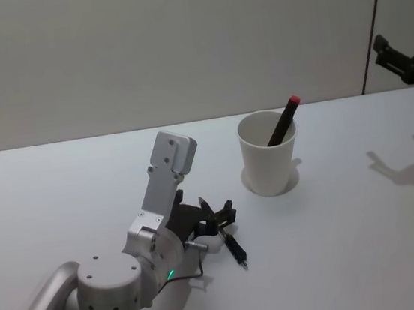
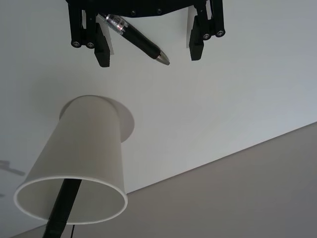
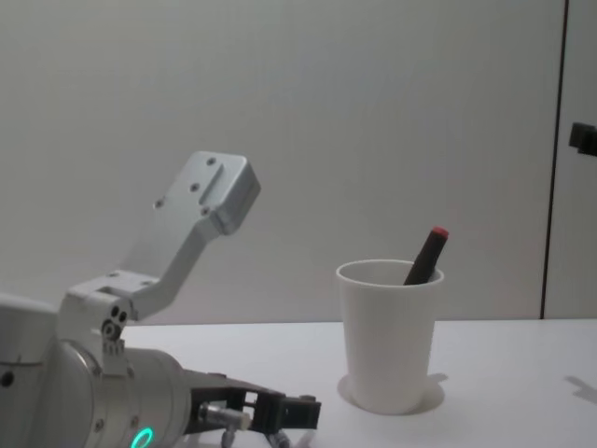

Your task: Place the pen into the pen holder.

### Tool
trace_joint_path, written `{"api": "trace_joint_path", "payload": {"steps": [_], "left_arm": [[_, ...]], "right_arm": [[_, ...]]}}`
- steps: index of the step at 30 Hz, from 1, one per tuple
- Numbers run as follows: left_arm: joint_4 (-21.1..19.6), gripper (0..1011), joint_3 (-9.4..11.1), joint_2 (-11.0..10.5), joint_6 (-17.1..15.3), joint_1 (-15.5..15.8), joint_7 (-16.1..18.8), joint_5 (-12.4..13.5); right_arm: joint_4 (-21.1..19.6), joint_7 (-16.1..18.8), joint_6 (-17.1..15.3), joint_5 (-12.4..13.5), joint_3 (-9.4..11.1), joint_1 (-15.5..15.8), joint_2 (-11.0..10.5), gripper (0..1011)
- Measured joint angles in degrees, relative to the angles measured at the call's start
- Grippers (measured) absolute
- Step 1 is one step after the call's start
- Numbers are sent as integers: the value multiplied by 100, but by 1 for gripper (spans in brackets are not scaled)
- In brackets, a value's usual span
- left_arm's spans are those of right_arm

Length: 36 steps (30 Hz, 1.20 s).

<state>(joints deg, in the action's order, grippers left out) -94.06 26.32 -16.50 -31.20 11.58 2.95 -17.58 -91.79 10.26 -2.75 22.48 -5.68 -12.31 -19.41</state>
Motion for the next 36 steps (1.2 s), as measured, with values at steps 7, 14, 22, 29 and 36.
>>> {"api": "trace_joint_path", "payload": {"steps": [7,14,22,29,36], "left_arm": [[49,1001,12,9,-91,7,-123,117],[83,1001,38,22,-137,7,-208,257],[108,1001,51,43,-123,0,-273,385],[121,988,60,52,-110,-5,-306,440],[128,847,77,57,-107,-8,-337,465]], "right_arm": [[0,0,0,0,0,0,0,1002],[0,0,0,0,0,0,0,1002],[0,0,0,0,0,0,0,1002],[0,0,0,0,0,0,0,1002],[0,0,0,0,0,0,0,1002]]}}
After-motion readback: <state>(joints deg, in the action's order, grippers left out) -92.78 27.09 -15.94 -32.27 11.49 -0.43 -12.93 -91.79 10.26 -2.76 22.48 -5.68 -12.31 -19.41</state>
